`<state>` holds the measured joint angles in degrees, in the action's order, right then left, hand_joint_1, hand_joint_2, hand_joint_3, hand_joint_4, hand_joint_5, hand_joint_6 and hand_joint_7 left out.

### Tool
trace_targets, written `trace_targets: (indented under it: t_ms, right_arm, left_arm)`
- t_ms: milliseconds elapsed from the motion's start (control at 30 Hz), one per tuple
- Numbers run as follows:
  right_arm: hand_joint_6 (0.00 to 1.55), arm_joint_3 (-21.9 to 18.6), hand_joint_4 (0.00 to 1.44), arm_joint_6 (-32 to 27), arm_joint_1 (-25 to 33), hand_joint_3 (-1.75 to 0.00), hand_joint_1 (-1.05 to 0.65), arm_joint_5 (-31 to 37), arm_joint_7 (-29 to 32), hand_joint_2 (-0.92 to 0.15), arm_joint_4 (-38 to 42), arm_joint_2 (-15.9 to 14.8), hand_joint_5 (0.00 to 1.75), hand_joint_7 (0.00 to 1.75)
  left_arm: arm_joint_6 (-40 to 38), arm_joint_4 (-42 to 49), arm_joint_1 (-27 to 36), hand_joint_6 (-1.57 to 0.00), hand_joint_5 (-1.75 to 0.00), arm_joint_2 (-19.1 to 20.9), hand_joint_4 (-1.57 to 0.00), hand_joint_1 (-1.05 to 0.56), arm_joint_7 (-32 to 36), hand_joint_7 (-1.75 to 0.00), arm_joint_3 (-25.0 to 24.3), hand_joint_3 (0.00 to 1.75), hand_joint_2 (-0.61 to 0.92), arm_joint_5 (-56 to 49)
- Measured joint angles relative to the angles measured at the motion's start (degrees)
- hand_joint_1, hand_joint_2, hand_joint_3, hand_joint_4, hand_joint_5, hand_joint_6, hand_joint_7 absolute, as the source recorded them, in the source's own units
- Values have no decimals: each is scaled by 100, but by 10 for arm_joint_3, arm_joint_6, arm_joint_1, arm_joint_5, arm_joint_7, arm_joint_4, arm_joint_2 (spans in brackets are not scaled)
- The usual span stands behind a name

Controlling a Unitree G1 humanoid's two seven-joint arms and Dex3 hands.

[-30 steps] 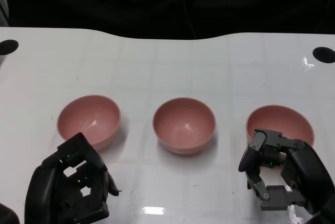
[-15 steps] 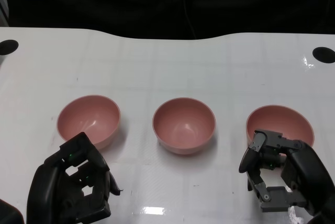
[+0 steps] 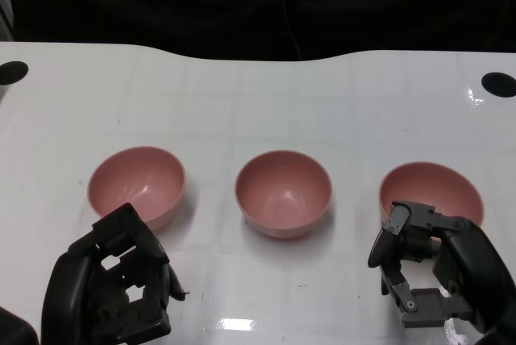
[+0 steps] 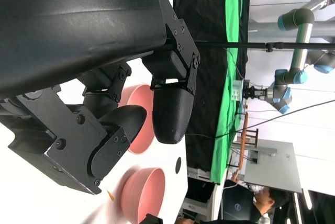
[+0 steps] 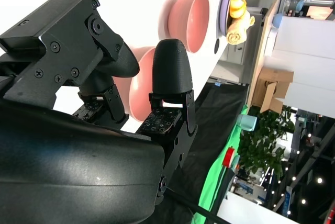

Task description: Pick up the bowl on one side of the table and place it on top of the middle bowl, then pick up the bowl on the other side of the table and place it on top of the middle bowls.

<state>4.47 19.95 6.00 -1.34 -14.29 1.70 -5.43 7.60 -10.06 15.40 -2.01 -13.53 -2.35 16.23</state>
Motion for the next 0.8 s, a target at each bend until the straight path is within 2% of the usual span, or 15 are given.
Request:
trace_targets:
  t_ms: [33,200,367,400,467,500,733,767,800]
  right_arm:
    - [77,0,78,0,0,-138,6,0,0,-39,0,0,165,139]
    - [76,0,78,0,5,-137,5,0,-1,-40,-5,0,167,140]
    - [76,1,78,0,6,-138,5,-1,-2,-39,-5,1,167,141]
    - [76,1,78,0,6,-138,5,-1,-2,-39,-5,1,167,141]
    - [76,2,78,0,7,-138,4,-1,-2,-40,-8,1,168,141]
    - [76,2,78,0,8,-138,4,-1,-2,-40,-11,1,168,141]
    - [77,4,79,-1,10,-138,3,1,-1,-39,-14,1,168,141]
    - [77,4,79,-1,10,-138,3,1,-1,-39,-14,1,168,141]
    - [76,5,78,-2,10,-137,4,1,-1,-40,-15,2,168,141]
  left_arm:
    - [1,0,0,-76,-174,0,-81,-5,0,-151,-1,151,32,0]
    - [25,4,-1,-60,-150,5,-61,-15,-3,-113,-7,116,45,-5]
    - [37,11,-3,-58,-145,16,-58,-15,-4,-105,-9,106,50,-12]
    - [37,11,-3,-54,-139,16,-55,-18,-4,-99,-8,101,50,-12]
    - [55,13,-4,-51,-111,26,-53,-30,-1,-64,-9,57,65,-50]
    - [66,13,-6,-52,-107,35,-52,-31,2,-57,-10,48,69,-71]
    - [94,13,-12,-52,-97,53,-49,-41,13,-41,-17,19,82,-119]
    - [88,4,-11,-41,-87,58,-36,-43,17,-31,-18,12,84,-139]
    - [76,-14,-10,-38,-83,70,-31,-45,19,-27,-19,9,85,-171]
